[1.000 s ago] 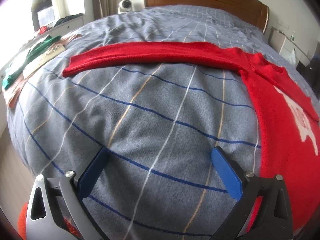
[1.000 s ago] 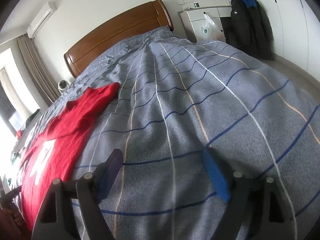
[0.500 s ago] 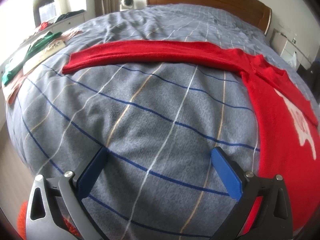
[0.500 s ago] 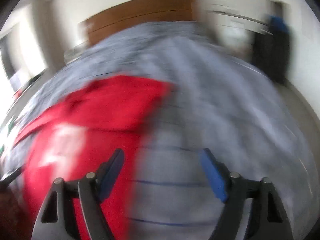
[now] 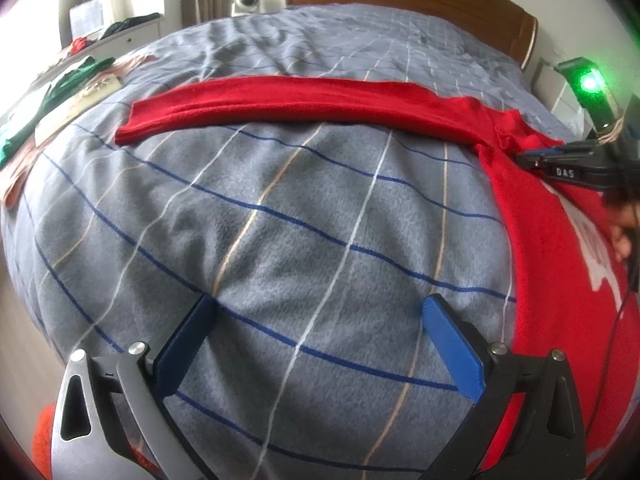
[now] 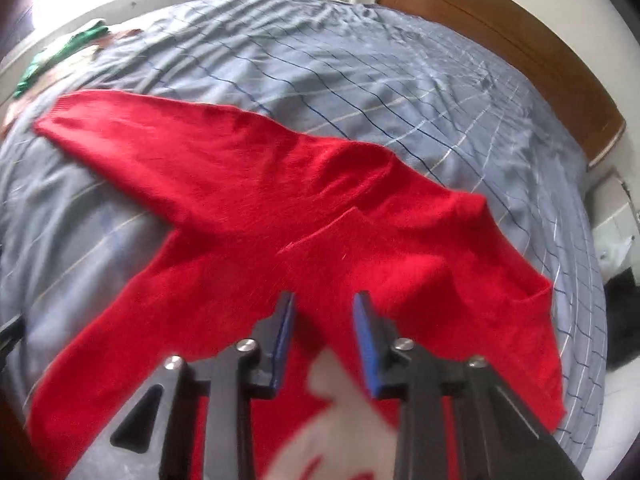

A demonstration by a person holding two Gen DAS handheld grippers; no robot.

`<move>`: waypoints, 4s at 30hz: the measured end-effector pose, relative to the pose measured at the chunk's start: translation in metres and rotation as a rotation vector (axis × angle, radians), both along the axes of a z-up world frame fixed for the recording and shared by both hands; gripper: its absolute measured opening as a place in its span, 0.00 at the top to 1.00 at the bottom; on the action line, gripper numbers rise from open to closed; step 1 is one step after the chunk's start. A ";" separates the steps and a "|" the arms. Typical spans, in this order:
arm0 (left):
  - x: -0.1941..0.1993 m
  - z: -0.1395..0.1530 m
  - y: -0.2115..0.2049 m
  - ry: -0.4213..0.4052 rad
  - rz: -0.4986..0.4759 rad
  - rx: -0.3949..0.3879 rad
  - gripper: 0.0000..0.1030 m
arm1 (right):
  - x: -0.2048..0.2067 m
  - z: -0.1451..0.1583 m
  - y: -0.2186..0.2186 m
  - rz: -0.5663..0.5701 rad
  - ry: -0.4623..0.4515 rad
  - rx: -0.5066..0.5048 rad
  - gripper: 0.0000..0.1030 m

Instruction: Fold small clothes

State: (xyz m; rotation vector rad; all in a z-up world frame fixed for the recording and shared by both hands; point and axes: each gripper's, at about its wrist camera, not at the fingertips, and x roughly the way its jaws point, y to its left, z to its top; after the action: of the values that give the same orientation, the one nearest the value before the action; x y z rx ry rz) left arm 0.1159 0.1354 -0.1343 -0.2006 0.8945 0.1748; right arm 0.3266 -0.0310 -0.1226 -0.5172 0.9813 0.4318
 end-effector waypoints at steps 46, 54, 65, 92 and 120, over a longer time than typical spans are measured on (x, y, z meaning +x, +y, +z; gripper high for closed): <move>-0.007 -0.005 -0.013 -0.019 0.028 0.095 0.00 | -0.205 -0.041 -0.456 -0.813 -0.188 0.758 0.43; -0.007 -0.005 -0.012 -0.012 0.020 0.092 0.00 | -0.210 -0.039 -0.449 -0.818 -0.197 0.694 0.43; -0.007 -0.005 -0.012 -0.013 0.019 0.095 0.00 | -0.208 -0.039 -0.444 -0.822 -0.201 0.671 0.43; 0.115 0.024 0.240 0.194 0.245 -0.209 0.24 | -0.205 -0.043 -0.438 -0.825 -0.211 0.640 0.42; 0.205 0.169 -0.277 -0.078 -0.627 -0.017 0.89 | -0.207 -0.044 -0.438 -0.810 -0.230 0.637 0.40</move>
State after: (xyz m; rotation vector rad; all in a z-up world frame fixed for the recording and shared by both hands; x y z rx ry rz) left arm 0.3206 -0.1419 0.0343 0.0633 0.8429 -0.4209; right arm 0.1200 -0.4693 -0.1670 0.4062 0.7004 -0.0629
